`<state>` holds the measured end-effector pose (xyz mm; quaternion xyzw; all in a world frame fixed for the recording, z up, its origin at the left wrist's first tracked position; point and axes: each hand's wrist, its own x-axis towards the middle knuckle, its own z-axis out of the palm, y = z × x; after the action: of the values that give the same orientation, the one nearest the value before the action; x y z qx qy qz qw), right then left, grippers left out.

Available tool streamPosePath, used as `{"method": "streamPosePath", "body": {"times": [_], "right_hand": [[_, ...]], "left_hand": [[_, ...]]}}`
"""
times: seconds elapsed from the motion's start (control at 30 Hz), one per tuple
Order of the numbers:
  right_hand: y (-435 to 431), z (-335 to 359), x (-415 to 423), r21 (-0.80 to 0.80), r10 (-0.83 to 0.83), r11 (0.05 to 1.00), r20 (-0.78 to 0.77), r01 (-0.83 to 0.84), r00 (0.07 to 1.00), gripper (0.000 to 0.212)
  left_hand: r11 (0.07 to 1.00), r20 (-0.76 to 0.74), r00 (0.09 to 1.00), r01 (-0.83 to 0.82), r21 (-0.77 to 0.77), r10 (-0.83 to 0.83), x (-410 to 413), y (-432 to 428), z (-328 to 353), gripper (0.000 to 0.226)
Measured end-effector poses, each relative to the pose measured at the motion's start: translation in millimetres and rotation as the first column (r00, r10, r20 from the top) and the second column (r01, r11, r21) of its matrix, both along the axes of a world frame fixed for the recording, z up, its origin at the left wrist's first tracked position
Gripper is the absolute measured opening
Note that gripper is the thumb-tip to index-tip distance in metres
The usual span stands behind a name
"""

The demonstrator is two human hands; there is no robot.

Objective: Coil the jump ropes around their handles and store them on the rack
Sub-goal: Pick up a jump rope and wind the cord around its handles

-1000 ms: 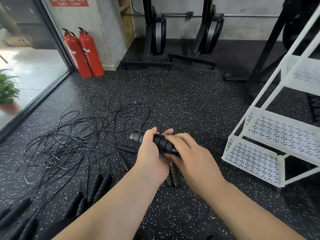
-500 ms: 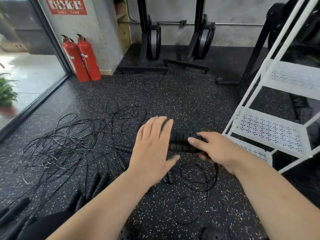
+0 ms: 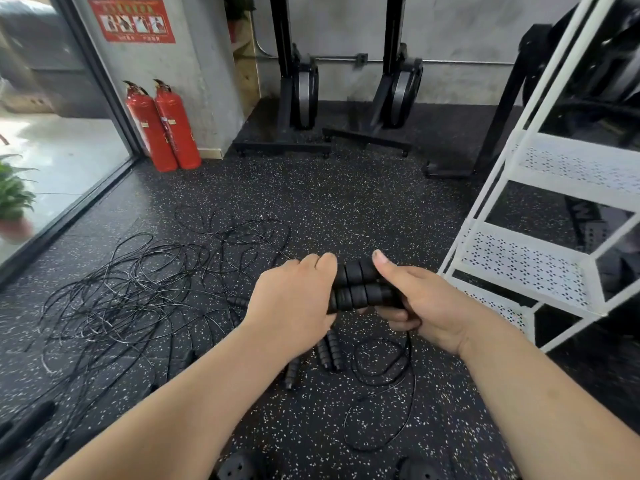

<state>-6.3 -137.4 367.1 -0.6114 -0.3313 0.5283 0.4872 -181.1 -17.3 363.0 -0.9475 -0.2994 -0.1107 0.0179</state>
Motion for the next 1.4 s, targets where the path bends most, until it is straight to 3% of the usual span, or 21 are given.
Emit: {"method": "streamPosePath", "body": {"times": [0.1,0.2,0.4,0.47,0.53,0.63,0.77,0.9,1.07,1.27,1.4], "right_hand": [[3.4,-0.6,3.0,0.019,-0.055,0.998,0.105,0.053,0.993,0.080],[5.2,-3.6,6.7,0.043,-0.126,0.992,0.204,0.119,0.971,0.061],[13.4,-24.2,1.5,0.079,-0.057,0.997,0.557,0.015,0.829,0.034],[14.3,-23.2,-1.6,0.070,-0.021,0.997,0.713,-0.041,0.701,0.025],[13.4,-20.0,-7.9,0.039,0.009,0.995,0.869,-0.086,0.495,0.027],[12.1,-16.9,-18.6,0.004,0.025,0.992,0.973,-0.123,0.228,0.035],[9.4,-4.7,-21.3,0.050,-0.034,0.986,0.995,-0.162,0.099,0.035],[9.6,8.4,-12.8,0.120,-0.102,0.979,0.988,-0.166,0.116,0.027],[14.0,5.0,1.7,0.136,-0.086,0.975,0.962,-0.179,0.259,0.017],[12.6,-1.5,12.7,0.082,0.030,0.979,0.849,-0.187,0.527,0.005],[9.0,-3.9,22.3,0.087,0.070,0.982,0.655,-0.166,0.752,0.003]], "left_hand": [[0.991,0.068,0.997,-0.035,-0.129,0.044,1.1,5.7,-0.1,0.034],[0.975,0.090,0.993,-0.061,-0.213,0.082,5.1,13.4,-0.4,0.032],[0.948,0.091,0.982,-0.136,-0.287,0.168,5.3,36.5,-5.5,0.031],[0.945,0.084,0.975,-0.174,-0.277,0.204,5.6,43.0,-8.0,0.030],[0.940,0.049,0.970,-0.215,-0.264,0.236,4.7,47.6,-12.0,0.030],[0.926,-0.017,0.961,-0.270,-0.264,0.276,1.0,53.1,-17.6,0.030],[0.929,-0.080,0.957,-0.291,-0.227,0.281,-4.6,56.7,-22.2,0.025],[0.952,-0.171,0.965,-0.232,-0.201,0.199,-5.2,49.3,-25.7,0.025],[0.984,-0.224,0.974,-0.040,-0.176,0.000,-0.9,24.0,-30.0,0.025],[0.966,-0.189,0.957,0.188,-0.175,-0.220,-2.0,15.0,-22.1,0.030],[0.944,-0.126,0.943,0.286,-0.164,-0.308,-3.1,18.5,-19.5,0.028]]}}
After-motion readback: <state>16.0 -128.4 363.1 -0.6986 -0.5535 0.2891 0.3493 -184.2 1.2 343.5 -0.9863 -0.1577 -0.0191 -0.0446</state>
